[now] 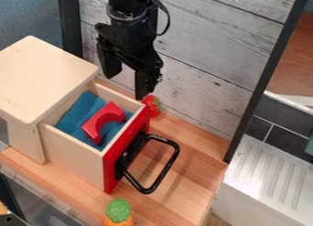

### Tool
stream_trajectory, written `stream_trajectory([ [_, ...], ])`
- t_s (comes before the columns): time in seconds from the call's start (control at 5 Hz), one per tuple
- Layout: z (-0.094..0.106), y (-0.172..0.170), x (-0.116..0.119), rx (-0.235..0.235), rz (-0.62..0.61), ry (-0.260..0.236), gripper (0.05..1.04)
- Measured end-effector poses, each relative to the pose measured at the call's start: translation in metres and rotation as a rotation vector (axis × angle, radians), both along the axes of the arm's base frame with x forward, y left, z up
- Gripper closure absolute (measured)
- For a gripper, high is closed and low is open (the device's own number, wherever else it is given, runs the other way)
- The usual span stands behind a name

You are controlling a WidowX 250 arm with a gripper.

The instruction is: Close the drawer

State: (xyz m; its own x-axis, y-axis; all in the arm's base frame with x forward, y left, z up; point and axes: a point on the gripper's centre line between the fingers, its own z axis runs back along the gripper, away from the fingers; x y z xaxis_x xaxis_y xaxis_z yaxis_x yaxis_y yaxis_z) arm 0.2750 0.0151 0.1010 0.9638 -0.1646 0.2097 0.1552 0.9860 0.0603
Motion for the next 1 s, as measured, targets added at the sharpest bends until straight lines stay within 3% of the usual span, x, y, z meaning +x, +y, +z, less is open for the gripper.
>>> stream_trajectory([
  [0.2,-0.007,-0.002,-0.003,0.0,0.005,0.024,0.083],
  [0.6,-0.019,-0.037,-0.006,0.004,-0.035,0.0,0.083],
  [1.0,-0.053,-0.067,-0.012,-0.043,-0.038,0.02,0.083],
])
